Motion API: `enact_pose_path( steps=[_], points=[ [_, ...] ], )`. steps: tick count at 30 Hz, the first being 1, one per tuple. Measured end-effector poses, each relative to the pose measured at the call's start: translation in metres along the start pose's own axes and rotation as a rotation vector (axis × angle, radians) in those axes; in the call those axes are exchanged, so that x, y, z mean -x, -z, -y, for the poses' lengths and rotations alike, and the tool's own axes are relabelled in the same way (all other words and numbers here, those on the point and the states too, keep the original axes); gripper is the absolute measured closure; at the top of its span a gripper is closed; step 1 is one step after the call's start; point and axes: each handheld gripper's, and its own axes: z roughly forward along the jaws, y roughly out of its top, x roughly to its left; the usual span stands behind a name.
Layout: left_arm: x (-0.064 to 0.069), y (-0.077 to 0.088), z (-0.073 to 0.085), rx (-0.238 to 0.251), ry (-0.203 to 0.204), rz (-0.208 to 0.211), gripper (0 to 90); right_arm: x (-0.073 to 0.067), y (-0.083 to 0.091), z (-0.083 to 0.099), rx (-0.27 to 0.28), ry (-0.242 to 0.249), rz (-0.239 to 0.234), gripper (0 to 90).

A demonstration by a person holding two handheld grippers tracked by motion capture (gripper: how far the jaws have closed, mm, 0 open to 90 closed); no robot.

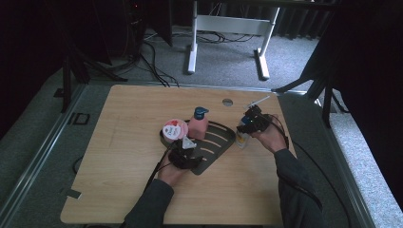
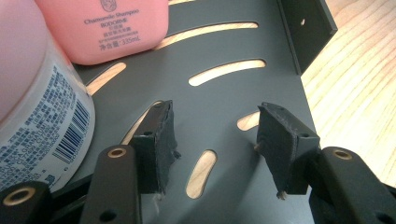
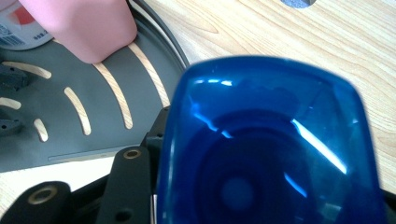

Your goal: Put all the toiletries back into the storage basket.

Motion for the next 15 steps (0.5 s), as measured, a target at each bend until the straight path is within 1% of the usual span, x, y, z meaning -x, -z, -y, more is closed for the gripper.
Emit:
enact_pose_path(
  steps=[15],
  points=[
    [-0.0001,0.0001,0.0001,0.001,0.003,0.002,46.7,0.0025,0.0003,-0.0036,-0.069,0.009,-0.016,52.9]
  ],
)
